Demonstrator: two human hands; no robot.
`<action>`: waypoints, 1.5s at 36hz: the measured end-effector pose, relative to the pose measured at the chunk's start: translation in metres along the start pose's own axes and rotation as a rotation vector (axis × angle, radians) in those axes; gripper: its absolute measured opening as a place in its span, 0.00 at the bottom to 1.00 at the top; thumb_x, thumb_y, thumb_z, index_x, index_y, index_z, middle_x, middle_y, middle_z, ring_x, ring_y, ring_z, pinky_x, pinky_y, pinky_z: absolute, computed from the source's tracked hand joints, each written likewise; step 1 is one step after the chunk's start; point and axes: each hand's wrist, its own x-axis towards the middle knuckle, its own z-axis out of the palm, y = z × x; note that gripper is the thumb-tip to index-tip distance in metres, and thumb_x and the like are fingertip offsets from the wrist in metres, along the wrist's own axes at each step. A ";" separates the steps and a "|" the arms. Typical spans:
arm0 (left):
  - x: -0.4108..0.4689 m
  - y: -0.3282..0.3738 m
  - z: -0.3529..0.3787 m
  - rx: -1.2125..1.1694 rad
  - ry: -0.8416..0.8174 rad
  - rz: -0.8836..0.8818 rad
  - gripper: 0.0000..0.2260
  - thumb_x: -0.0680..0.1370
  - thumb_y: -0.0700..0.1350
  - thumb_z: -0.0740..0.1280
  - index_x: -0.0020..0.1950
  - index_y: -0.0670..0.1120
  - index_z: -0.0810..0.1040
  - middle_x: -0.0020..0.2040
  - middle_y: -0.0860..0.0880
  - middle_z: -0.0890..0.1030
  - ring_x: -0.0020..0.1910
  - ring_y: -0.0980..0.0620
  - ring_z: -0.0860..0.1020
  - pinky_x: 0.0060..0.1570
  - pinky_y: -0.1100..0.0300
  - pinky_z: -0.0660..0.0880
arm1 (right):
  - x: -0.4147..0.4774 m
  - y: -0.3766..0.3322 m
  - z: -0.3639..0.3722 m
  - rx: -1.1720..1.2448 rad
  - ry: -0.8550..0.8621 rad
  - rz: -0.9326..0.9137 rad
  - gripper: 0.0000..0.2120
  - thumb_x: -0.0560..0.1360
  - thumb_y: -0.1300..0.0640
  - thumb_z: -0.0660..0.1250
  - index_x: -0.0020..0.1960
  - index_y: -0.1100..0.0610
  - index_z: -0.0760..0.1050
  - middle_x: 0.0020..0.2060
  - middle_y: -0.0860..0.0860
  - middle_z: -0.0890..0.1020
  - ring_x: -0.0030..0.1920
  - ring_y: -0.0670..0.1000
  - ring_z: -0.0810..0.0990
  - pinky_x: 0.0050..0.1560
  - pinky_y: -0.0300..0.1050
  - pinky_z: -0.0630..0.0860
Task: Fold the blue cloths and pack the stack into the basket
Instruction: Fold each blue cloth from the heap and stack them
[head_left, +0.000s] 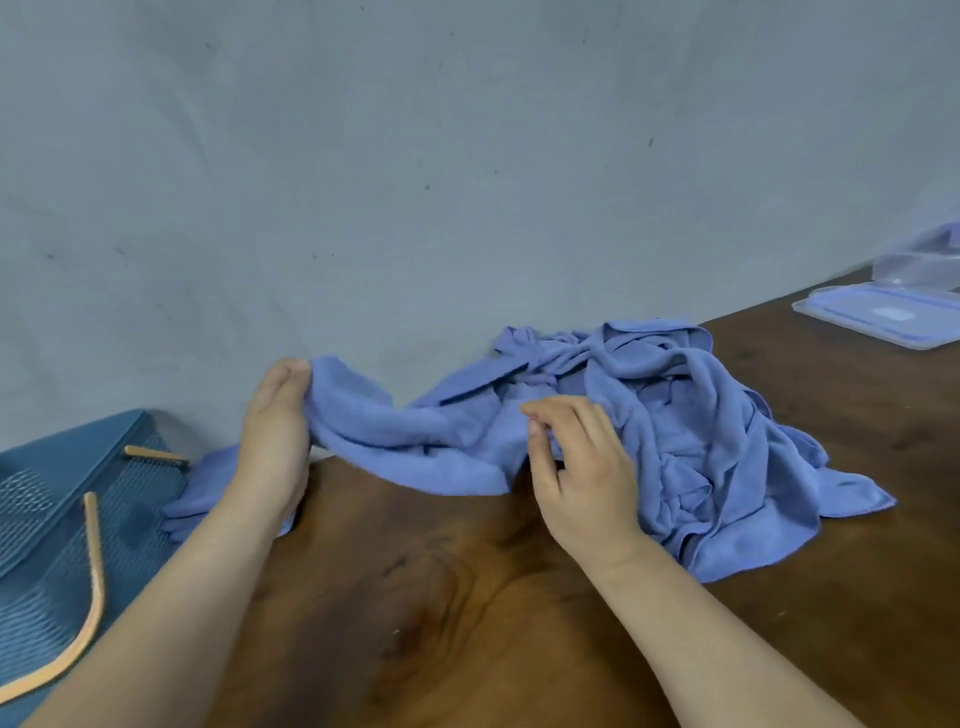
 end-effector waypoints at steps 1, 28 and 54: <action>-0.010 -0.008 -0.009 0.035 -0.009 -0.067 0.13 0.87 0.48 0.59 0.45 0.47 0.77 0.41 0.52 0.81 0.46 0.44 0.80 0.48 0.53 0.75 | -0.001 -0.001 0.001 0.015 -0.021 0.007 0.08 0.85 0.58 0.65 0.61 0.55 0.81 0.57 0.47 0.81 0.57 0.50 0.80 0.51 0.43 0.80; -0.155 -0.073 -0.052 0.617 -0.468 0.138 0.15 0.85 0.61 0.60 0.45 0.60 0.83 0.42 0.61 0.85 0.39 0.58 0.82 0.43 0.53 0.79 | -0.041 0.003 0.037 0.081 -0.900 0.122 0.06 0.82 0.46 0.68 0.56 0.42 0.82 0.40 0.42 0.84 0.41 0.45 0.82 0.44 0.44 0.79; -0.149 -0.109 -0.050 0.804 -0.605 0.142 0.20 0.82 0.68 0.60 0.74 0.67 0.71 0.73 0.73 0.66 0.76 0.71 0.58 0.77 0.62 0.53 | 0.008 0.078 0.124 -0.430 -0.941 0.387 0.32 0.84 0.33 0.48 0.75 0.55 0.67 0.77 0.55 0.70 0.74 0.58 0.69 0.72 0.58 0.68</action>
